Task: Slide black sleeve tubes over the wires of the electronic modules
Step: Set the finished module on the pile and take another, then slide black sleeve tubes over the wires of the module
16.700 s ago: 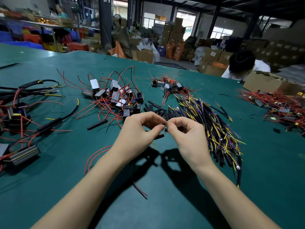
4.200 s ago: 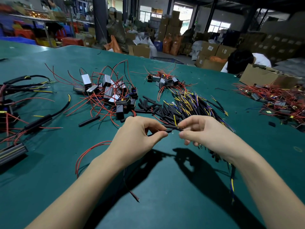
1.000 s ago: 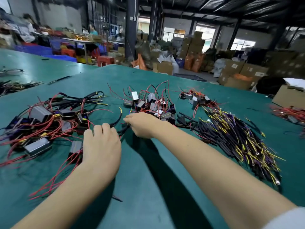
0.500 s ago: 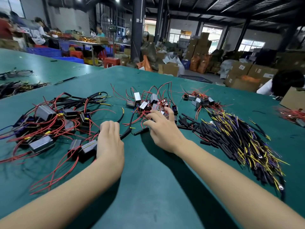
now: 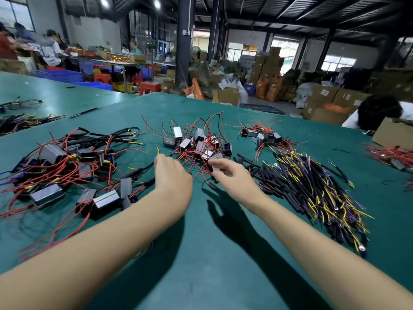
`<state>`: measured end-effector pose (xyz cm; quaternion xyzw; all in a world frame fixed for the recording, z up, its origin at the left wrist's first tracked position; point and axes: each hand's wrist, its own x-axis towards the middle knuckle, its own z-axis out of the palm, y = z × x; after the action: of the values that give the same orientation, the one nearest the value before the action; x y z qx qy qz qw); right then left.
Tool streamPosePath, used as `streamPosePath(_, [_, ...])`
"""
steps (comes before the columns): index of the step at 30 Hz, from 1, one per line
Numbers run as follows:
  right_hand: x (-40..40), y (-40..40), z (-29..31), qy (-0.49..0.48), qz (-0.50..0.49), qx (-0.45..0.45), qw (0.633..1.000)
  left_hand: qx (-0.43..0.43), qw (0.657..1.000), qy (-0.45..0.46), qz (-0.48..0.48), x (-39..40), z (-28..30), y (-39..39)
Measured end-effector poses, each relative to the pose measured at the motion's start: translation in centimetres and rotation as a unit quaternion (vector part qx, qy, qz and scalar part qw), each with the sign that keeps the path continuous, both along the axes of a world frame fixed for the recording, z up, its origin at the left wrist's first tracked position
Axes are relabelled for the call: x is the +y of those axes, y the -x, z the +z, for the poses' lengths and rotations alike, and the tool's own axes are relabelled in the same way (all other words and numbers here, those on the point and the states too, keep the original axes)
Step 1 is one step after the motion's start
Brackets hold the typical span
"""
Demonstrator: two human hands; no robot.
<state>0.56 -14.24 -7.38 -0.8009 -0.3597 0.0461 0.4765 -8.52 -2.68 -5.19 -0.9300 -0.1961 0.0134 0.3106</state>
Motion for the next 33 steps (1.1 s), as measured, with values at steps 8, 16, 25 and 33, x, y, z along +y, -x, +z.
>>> streamPosePath(8, [-4.2, -2.1, 0.5, -0.06, -0.017, 0.025, 0.998, -0.216, 0.885, 0.403, -0.084, -4.6, -2.0, -4.9])
streamPosePath(16, [-6.4, -5.7, 0.1, -0.083, -0.12, 0.085, 0.986, -0.496, 0.615, 0.613, -0.001, -4.1, -4.1, -7.5])
streamPosePath(25, [-6.2, -8.9, -0.9, -0.001, -0.193, 0.013, 0.981, -0.517, 0.63, 0.578, -0.046, -2.9, -6.6, -8.2])
streamPosePath(33, [-7.3, -9.7, -1.1, 0.111, -0.206, -0.083, 0.969, -0.535, 0.531, 0.652, -0.084, -2.8, -6.1, -8.4])
